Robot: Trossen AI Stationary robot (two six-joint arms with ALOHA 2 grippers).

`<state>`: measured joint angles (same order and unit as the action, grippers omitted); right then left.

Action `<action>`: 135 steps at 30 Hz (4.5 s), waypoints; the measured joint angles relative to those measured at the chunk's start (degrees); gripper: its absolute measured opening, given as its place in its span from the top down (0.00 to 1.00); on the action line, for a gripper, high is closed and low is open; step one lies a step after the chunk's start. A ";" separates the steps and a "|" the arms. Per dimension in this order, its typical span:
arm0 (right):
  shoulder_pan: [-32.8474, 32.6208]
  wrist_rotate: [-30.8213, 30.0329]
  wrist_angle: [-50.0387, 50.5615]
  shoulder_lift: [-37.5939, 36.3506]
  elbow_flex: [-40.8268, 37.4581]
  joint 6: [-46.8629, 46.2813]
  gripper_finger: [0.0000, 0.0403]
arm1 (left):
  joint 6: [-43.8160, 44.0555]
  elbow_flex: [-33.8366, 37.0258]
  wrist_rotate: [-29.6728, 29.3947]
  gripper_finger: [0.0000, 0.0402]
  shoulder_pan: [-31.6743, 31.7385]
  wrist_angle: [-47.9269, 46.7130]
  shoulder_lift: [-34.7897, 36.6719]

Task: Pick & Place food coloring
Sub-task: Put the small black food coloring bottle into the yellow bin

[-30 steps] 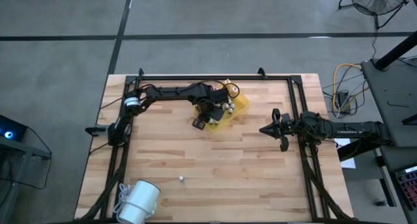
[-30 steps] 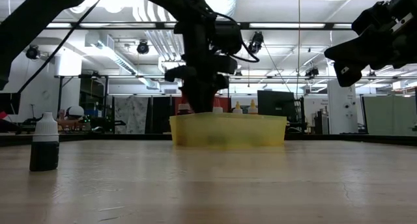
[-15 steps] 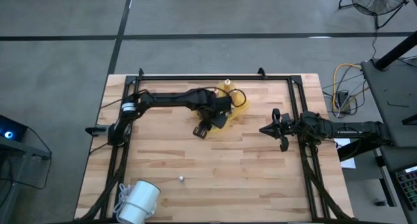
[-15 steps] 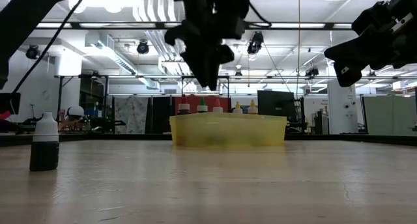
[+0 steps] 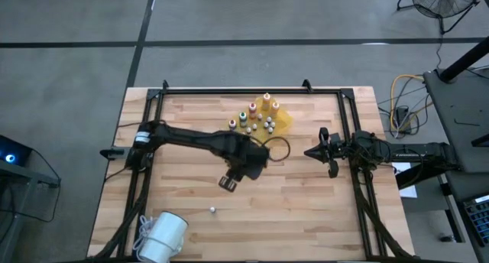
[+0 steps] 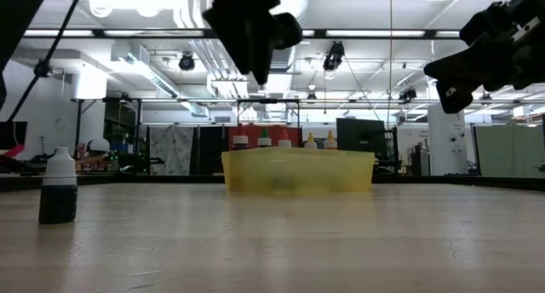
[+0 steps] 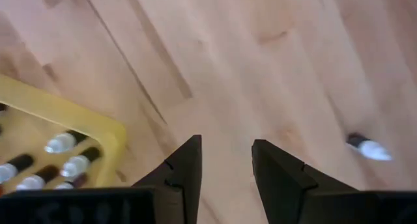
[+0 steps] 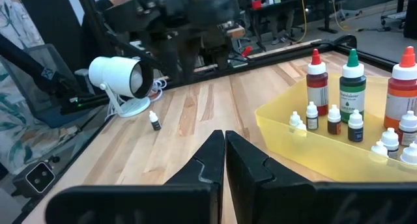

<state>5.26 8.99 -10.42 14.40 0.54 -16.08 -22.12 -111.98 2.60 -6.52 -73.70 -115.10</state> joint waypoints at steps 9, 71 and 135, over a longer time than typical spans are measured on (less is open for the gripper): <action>0.02 -0.01 -0.02 0.01 0.00 -0.01 0.98 | 5.13 4.59 -0.05 0.73 -8.31 -1.35 4.63; 0.02 -0.02 -0.04 0.02 0.02 0.00 0.98 | 40.57 33.59 -0.86 0.74 -21.01 25.27 12.27; 0.02 -0.01 -0.04 0.01 0.02 0.00 0.98 | 85.25 41.57 3.86 0.47 -20.92 29.32 12.25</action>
<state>5.28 8.99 -10.46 14.41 0.55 -16.08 63.13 -70.42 6.45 -27.44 -44.38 -102.84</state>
